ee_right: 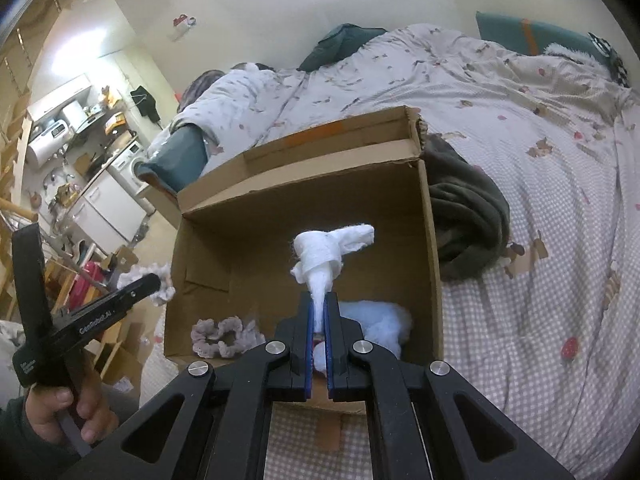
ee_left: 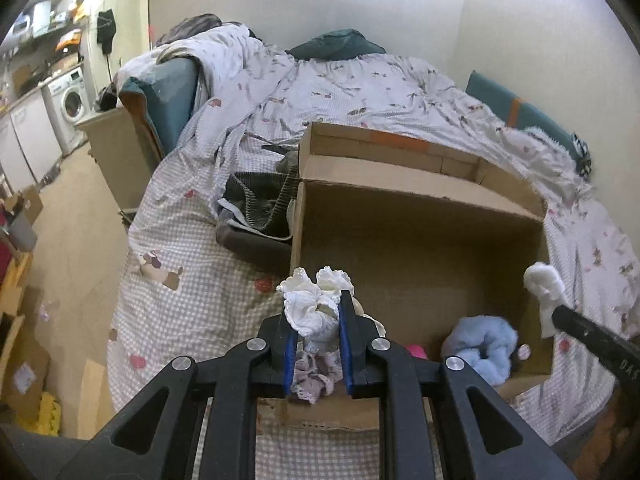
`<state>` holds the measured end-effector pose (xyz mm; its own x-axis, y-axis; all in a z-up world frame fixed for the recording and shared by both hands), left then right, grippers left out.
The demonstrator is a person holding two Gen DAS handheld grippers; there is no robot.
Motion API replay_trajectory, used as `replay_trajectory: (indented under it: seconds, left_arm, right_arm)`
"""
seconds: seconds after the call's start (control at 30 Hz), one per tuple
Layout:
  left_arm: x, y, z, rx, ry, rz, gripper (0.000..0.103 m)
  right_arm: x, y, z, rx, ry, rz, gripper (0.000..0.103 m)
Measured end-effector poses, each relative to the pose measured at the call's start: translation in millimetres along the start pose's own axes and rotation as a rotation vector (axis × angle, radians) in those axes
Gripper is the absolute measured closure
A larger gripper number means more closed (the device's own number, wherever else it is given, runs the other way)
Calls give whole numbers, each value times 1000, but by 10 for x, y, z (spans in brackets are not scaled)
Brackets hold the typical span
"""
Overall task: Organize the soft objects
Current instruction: 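Carry the tissue and white cloth into the box with both grippers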
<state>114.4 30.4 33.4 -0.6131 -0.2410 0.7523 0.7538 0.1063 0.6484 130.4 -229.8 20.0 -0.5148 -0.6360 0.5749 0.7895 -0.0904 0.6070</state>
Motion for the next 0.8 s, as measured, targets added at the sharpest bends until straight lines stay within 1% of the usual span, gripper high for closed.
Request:
replay_trajectory:
  seconds: [0.13, 0.23, 0.47, 0.7, 0.8]
  left_arm:
    - [-91, -60, -50, -13, 2, 38, 87]
    - [-99, -80, -125, -39, -5, 45, 87]
    - [-67, -138, -268, -81, -67, 43, 87]
    - [-75, -206, -363, -120, -58, 47, 87]
    - [-60, -230, -406, -147, -57, 40, 86]
  right_arm:
    - [-56, -15, -17, -20, -19, 15, 97]
    - [-92, -41, -10, -10, -35, 32, 97]
    - [-180, -109, 40, -4, -9, 81, 96]
    - [-243, -161, 193, 60, 27, 110, 96]
    - [-273, -173, 192, 65, 39, 124, 96]
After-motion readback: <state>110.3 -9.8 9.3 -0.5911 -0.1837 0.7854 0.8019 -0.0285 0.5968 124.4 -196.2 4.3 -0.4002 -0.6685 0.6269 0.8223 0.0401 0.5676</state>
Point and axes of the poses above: each gripper's, at about its wrist camera, not at the fingertips, and x roughly against the way its jaws point, z to its left, y to its top, the point moved 2 cm from there along -x, roughly the way its jaws point, and after that the axes turned 13 degrees about y, right-handed, at the moved point
